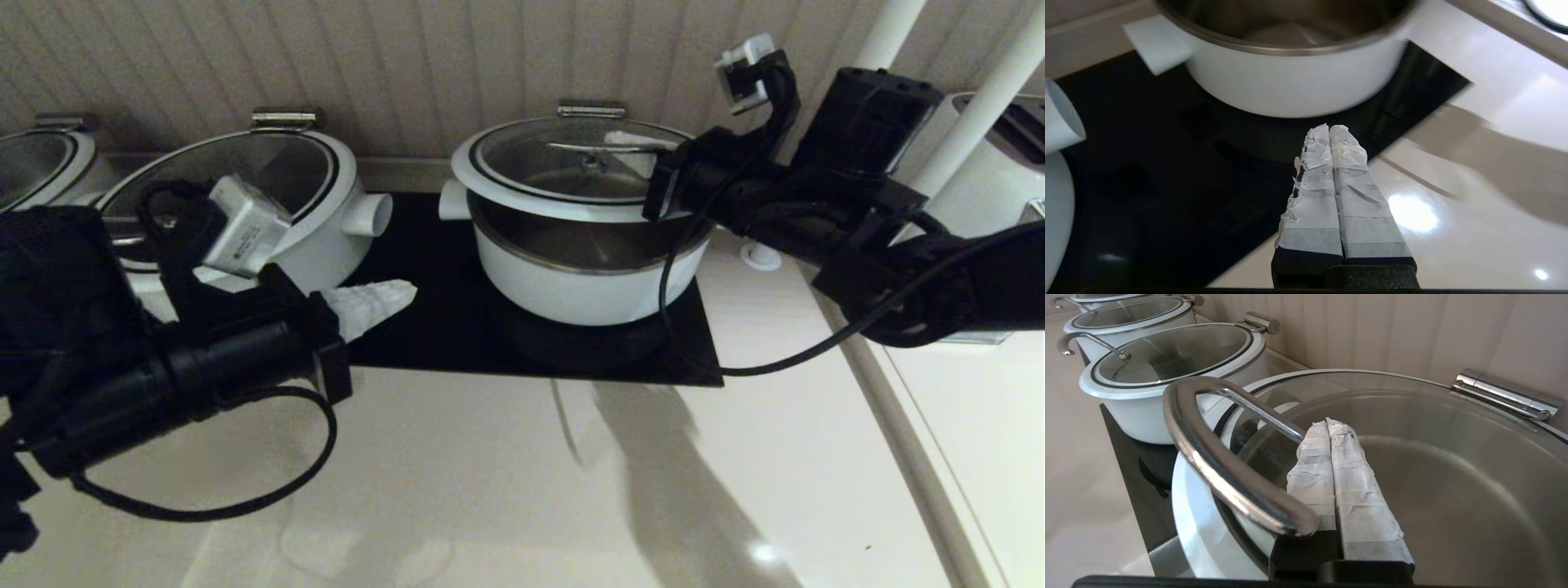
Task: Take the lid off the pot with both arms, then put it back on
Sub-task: Hold the pot lid with the left arm
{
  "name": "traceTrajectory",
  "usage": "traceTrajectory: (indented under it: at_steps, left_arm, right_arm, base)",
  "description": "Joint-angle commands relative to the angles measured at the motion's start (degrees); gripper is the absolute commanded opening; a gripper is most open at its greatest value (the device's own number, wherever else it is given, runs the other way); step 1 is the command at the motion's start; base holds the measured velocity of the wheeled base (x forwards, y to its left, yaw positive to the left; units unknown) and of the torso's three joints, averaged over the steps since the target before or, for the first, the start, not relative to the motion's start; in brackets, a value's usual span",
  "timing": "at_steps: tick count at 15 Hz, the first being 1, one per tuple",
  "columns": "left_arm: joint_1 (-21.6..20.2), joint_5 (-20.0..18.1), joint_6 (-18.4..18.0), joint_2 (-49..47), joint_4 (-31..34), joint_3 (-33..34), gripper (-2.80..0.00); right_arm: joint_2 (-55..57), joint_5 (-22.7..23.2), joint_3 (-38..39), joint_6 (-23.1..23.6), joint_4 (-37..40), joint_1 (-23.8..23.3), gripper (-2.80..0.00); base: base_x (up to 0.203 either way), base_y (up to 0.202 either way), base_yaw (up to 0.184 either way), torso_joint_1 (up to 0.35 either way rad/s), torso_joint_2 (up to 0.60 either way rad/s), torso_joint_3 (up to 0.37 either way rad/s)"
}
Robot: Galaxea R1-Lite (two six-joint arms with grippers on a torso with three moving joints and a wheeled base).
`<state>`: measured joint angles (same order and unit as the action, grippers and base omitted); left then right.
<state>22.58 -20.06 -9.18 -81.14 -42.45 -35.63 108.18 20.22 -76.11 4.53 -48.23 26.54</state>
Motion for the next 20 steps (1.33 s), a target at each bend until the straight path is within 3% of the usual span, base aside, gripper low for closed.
traceTrajectory:
  at_steps: [1, 8, 14, 17, 20]
  left_arm:
    - [0.12, 0.54, 0.25, -4.78, -2.66, -0.80, -2.80]
    - [2.56, 3.74, 0.21, -12.97, -2.99, -9.89, -2.80]
    - [3.09, 4.14, 0.18, -18.19, -3.48, -14.74, -2.80]
    - [3.19, 7.70, 0.13, -22.65, -9.49, -18.03, -2.80]
    - [3.26, 8.98, 0.21, -24.70, -10.31, -21.78, -2.80]
  right_arm:
    - [0.28, 0.16, -0.36, -0.05, -0.29, 0.00, -2.80]
    - [0.81, 0.17, -0.45, -0.05, -0.38, 0.00, -2.80]
    - [0.45, 0.25, -0.72, -0.06, -0.38, -0.08, -2.80]
    - [0.54, 0.17, -0.80, -0.51, -0.47, -0.26, -2.80]
    - [0.54, 0.17, -0.72, -0.76, -0.47, -0.26, -2.80]
  base:
    - [0.000, 0.000, 0.000, 0.000, 0.00, 0.000]
    - [0.000, 0.000, 0.000, 0.000, 0.00, 0.000]
    - [0.000, 0.000, 0.000, 0.000, 0.00, 0.000]
    - [0.000, 0.000, 0.000, 0.000, 0.00, 0.000]
    - [0.000, 0.000, 0.000, 0.000, 0.00, 0.000]
